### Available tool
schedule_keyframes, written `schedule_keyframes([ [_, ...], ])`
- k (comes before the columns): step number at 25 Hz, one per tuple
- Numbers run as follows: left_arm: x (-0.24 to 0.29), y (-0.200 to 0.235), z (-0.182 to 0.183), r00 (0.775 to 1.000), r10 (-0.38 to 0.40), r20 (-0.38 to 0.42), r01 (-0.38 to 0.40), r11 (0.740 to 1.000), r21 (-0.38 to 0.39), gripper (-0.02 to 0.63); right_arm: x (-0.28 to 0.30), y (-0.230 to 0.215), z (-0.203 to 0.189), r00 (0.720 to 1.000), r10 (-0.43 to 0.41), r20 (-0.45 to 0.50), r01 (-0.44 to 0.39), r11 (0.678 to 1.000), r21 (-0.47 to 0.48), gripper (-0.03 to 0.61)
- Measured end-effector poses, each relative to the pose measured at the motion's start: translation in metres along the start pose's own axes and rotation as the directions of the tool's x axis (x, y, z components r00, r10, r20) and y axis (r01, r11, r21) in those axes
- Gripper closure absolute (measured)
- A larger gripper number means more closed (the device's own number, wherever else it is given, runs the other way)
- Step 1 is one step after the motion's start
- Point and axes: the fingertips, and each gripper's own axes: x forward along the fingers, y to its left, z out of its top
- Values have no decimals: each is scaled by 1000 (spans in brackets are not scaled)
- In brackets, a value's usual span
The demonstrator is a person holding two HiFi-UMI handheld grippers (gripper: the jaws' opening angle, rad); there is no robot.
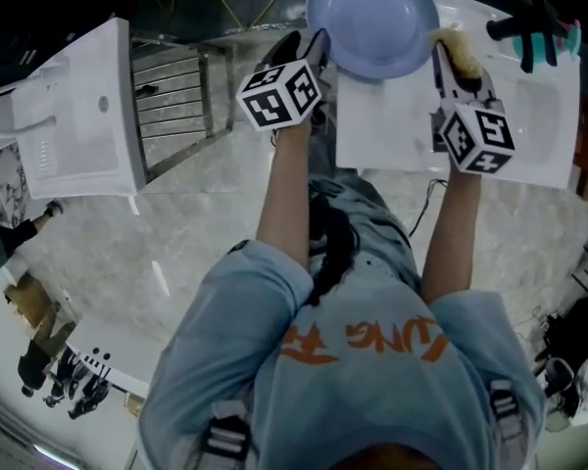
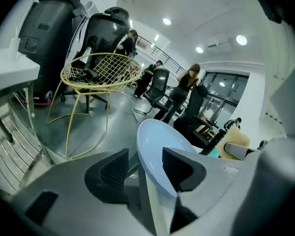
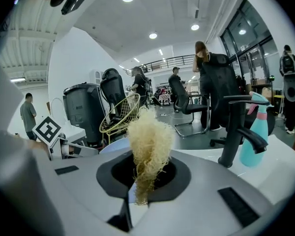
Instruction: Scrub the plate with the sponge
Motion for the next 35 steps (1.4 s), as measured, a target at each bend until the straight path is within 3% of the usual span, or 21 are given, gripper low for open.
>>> schedule_keyframes([
  [3,13,5,-8,999,-15,-51,14,1000,-25,410,7,-6,-5,1000,-13,-11,13,1000,19,548],
  [9,30,6,-22,992,-69,-102,53,987,-150,416,15,-8,-8,1000,-21,-16,22,998,55,548],
  [15,36,4,-23,992,-81,-93,58,972,-228,538,14,-13,-11,999,-30,-13,31,996,82,548],
  [20,34,3,-17,996,-62,-62,40,952,-305,581,7,-16,-6,999,-34,3,34,996,81,548],
  [29,5,-24,3,999,-47,11,49,987,-151,588,-29,-22,12,997,-48,60,44,997,68,548],
  [35,-20,-64,18,986,-135,93,144,985,-92,588,-67,-33,30,989,-79,122,73,996,57,548],
])
